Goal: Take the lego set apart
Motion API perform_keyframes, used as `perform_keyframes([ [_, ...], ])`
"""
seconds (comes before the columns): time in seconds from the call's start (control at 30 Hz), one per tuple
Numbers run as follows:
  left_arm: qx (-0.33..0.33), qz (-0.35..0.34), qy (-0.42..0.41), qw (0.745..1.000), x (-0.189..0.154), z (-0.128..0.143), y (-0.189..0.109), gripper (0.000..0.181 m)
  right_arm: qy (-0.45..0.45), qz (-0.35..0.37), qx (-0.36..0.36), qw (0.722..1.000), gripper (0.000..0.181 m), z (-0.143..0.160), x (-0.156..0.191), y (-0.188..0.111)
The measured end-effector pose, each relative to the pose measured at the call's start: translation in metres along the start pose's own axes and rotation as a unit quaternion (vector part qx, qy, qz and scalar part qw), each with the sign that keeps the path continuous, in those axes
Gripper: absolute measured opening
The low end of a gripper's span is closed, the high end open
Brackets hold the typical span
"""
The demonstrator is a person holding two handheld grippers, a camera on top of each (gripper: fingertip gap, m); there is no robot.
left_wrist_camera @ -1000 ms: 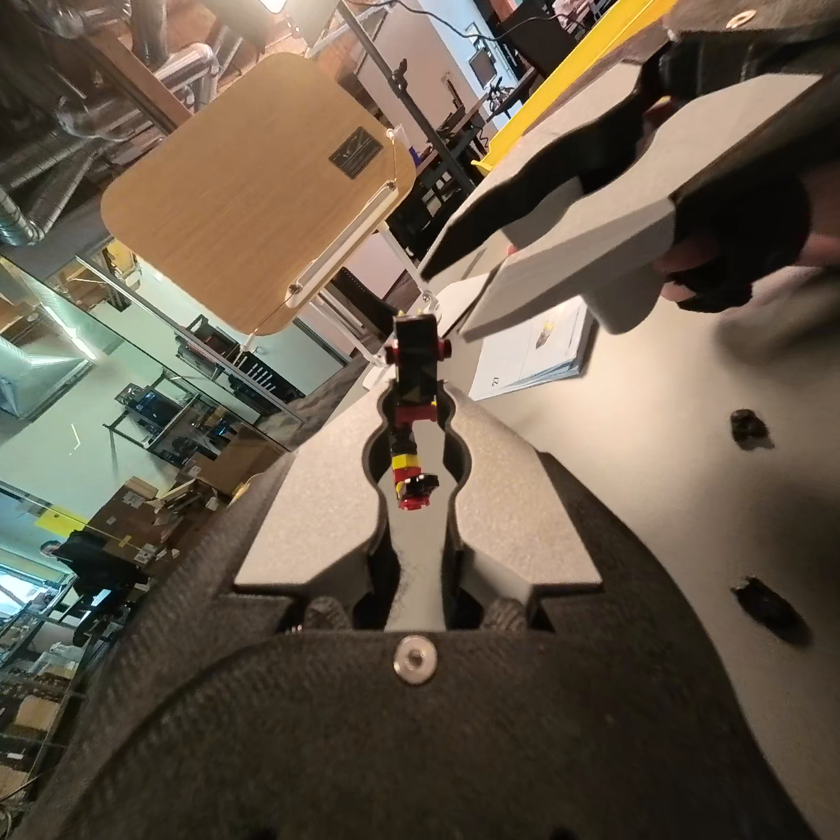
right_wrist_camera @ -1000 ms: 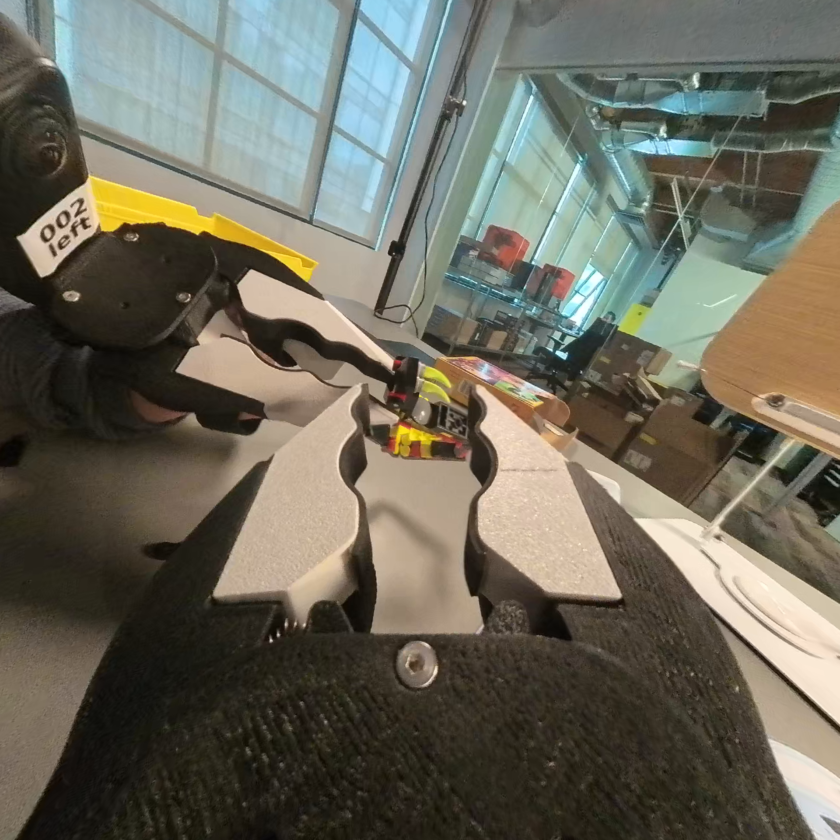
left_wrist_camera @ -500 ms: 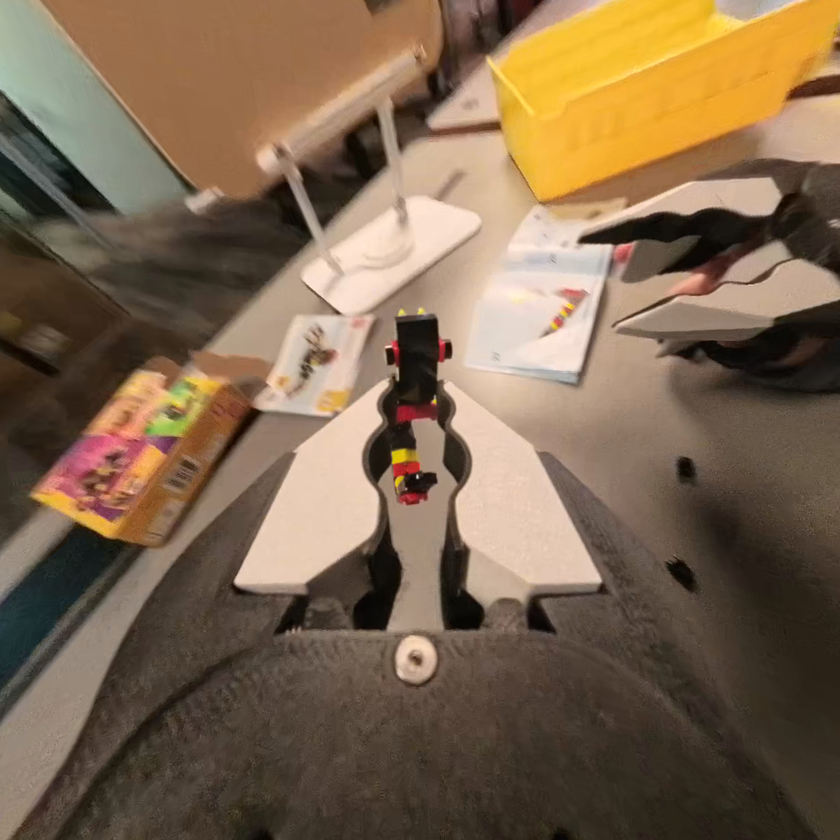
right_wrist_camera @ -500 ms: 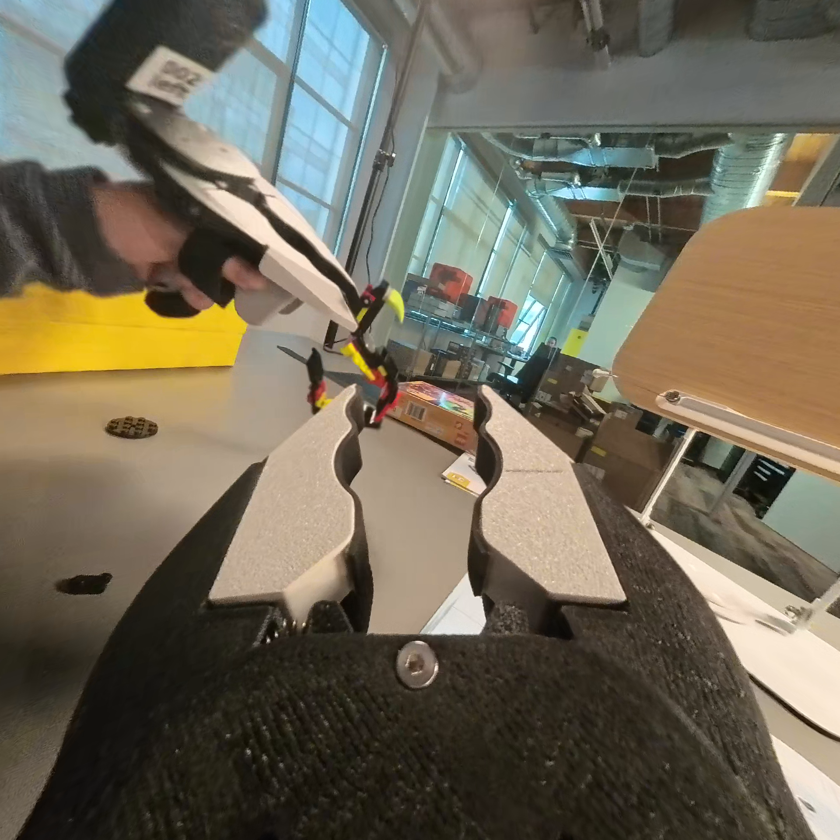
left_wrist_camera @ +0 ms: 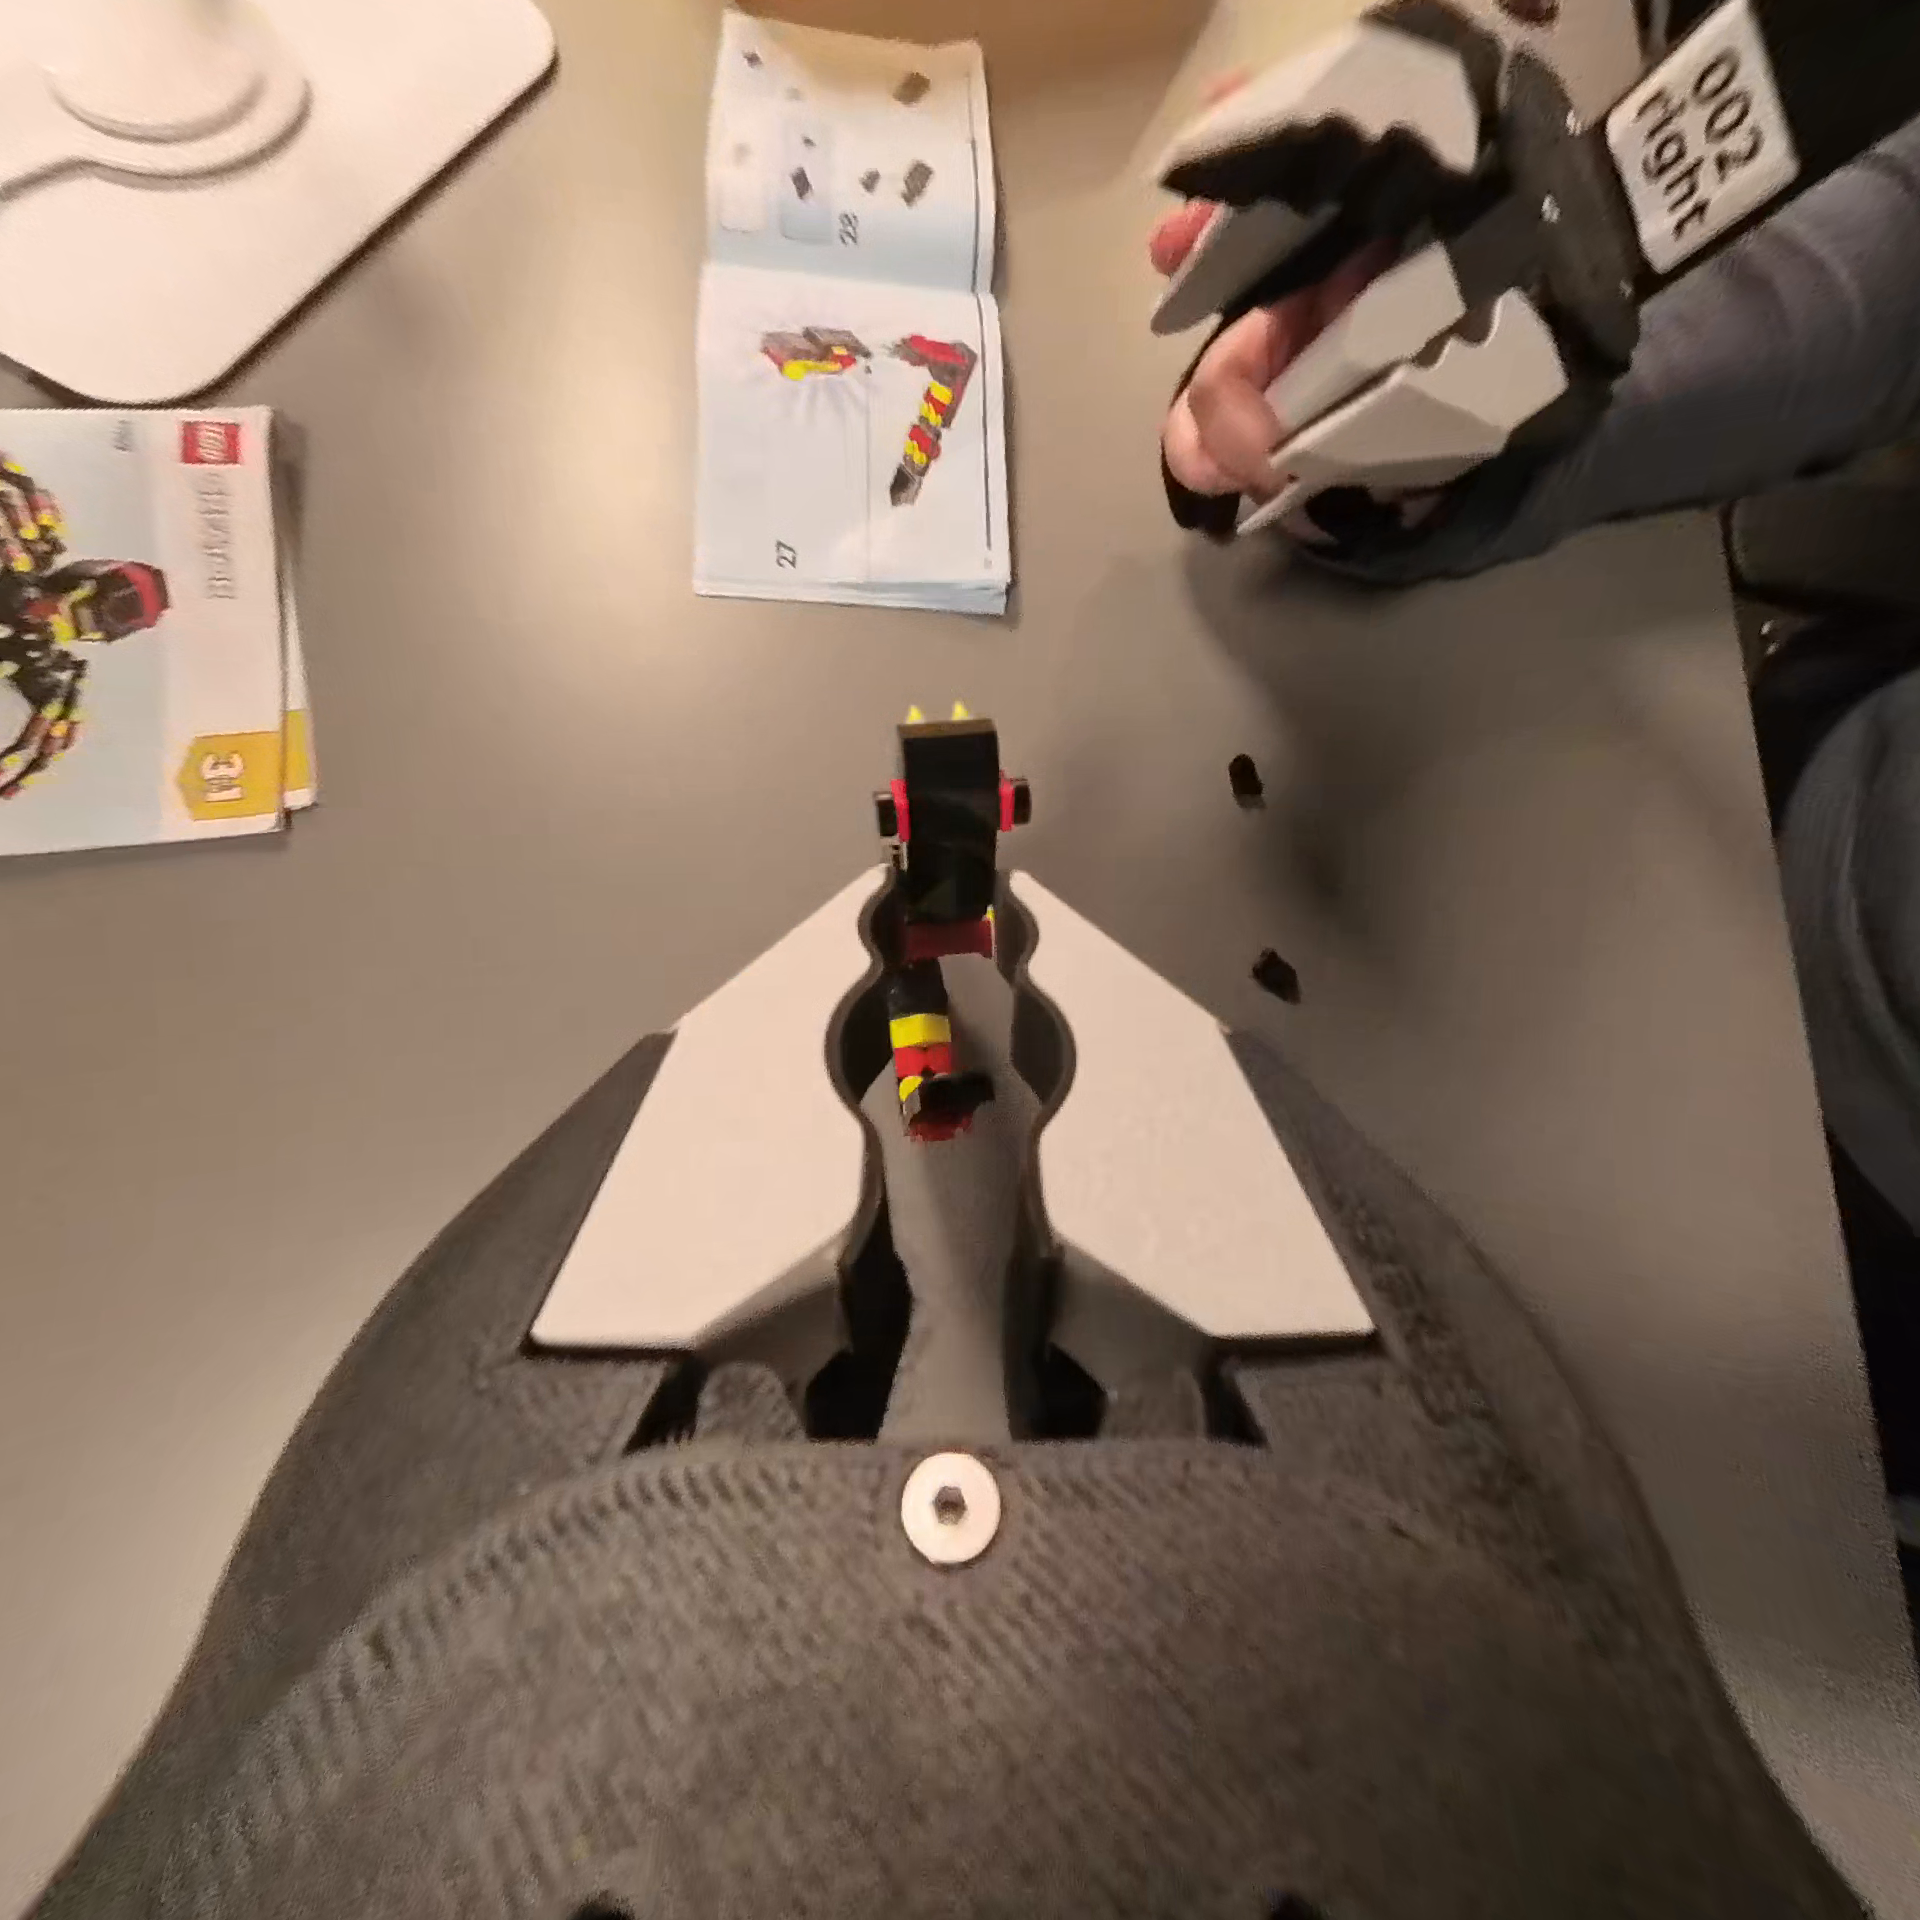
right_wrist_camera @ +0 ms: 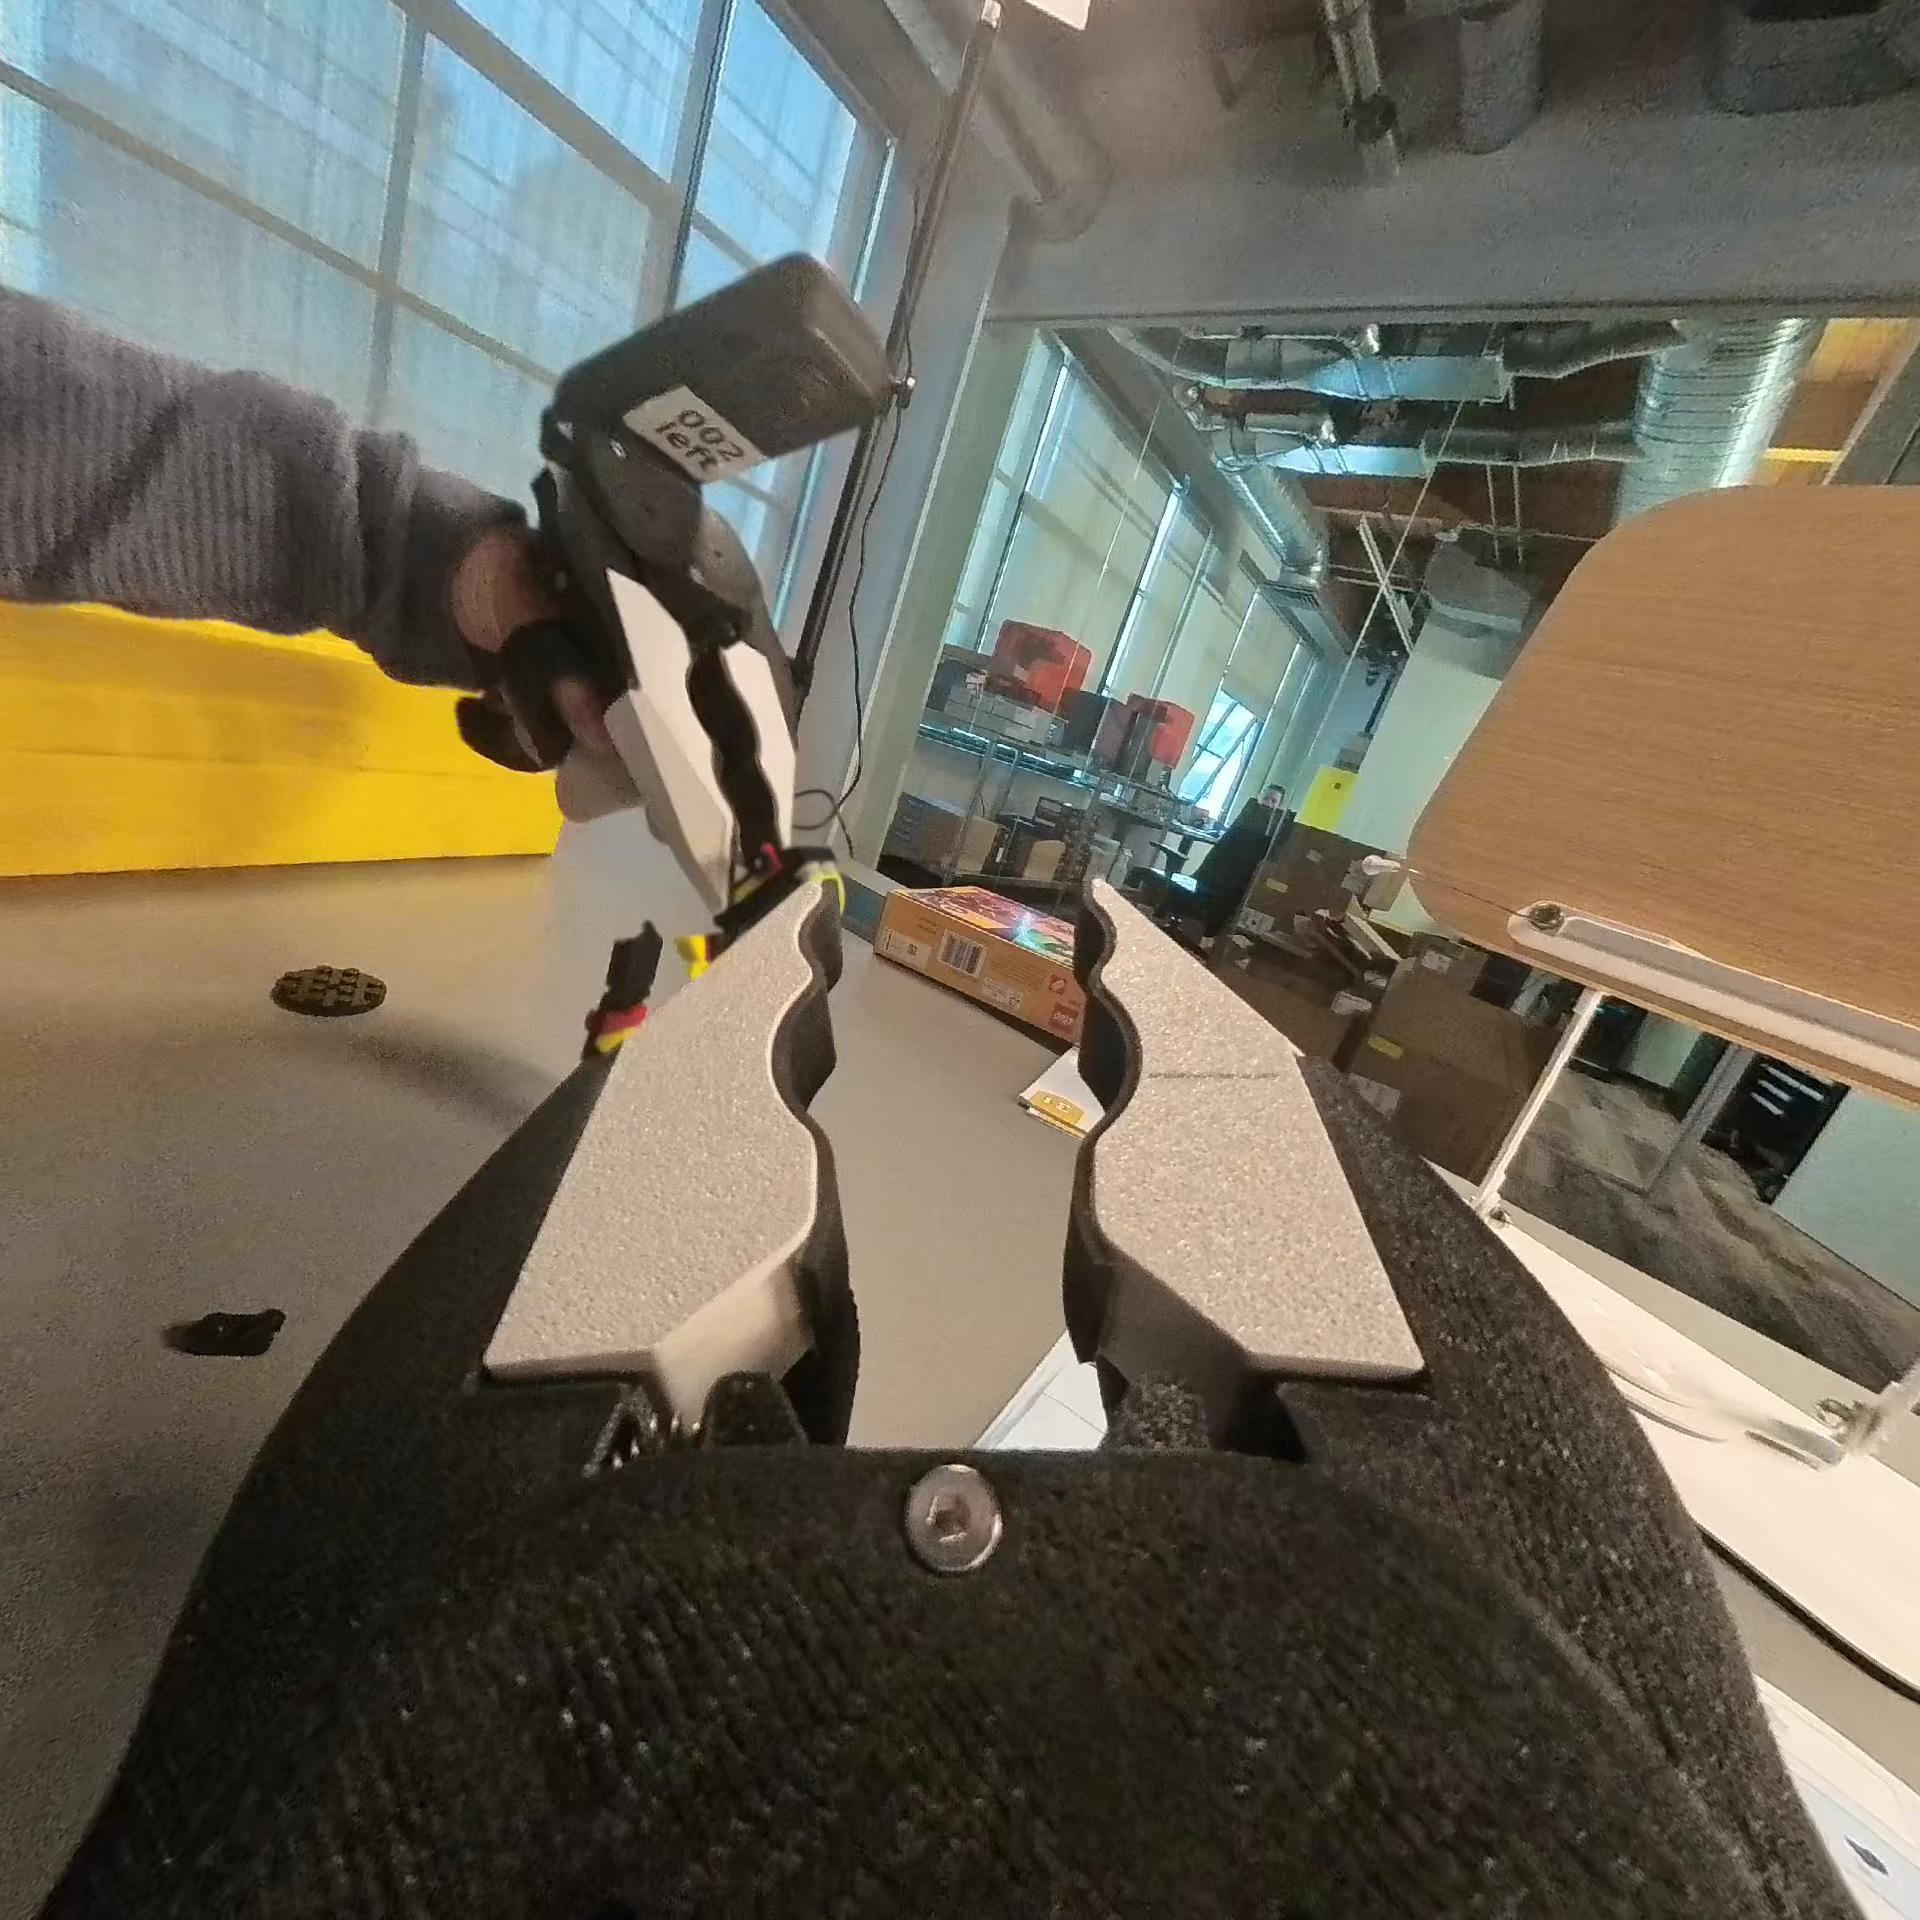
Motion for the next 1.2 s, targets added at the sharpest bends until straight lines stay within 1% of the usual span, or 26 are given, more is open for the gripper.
perform_keyframes([
  [0.07,0.015,0.006,0.014,1.0,-0.001,0.004,0.007,0.016,-0.002,-0.001,0.0,1.0,0.043,0.0,0.001,0.0],
  [0.2,0.005,0.02,0.02,1.0,0.0,-0.002,0.013,0.015,-0.001,-0.003,0.001,1.0,0.043,0.001,0.001,0.001],
  [0.4,0.001,0.022,0.012,1.0,0.006,-0.002,0.014,0.016,0.005,-0.007,0.003,1.0,0.042,0.002,0.001,0.002],
  [0.6,-0.003,0.018,0.023,1.0,0.005,-0.001,0.014,0.016,-0.01,-0.022,0.008,1.0,0.041,0.003,0.009,0.004],
  [0.77,-0.001,0.002,0.044,0.999,0.002,0.0,0.012,0.016,-0.034,-0.056,0.017,0.998,0.039,0.003,0.023,0.007],
  [0.9,-0.005,-0.005,0.054,0.999,-0.001,-0.003,0.01,0.015,-0.069,-0.102,0.048,0.991,0.038,0.01,0.045,0.013],
  [1.0,-0.008,-0.007,0.056,0.998,-0.002,-0.005,0.008,0.015,-0.094,-0.121,0.057,0.986,0.038,0.012,0.055,0.014],
  [1.2,-0.009,-0.011,0.055,0.998,-0.002,-0.005,0.009,0.019,-0.09,-0.126,0.061,0.986,0.037,0.014,0.055,0.014],
])
Point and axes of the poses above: each gripper's, where its closed fingertips meet, y out along the fingers, z out of its underside, x = y × z across the jaws, the point moved 2 cm from there along -y, back along the fingers, and after that the axes turned 9 degrees about -z, right-handed, at the moved point
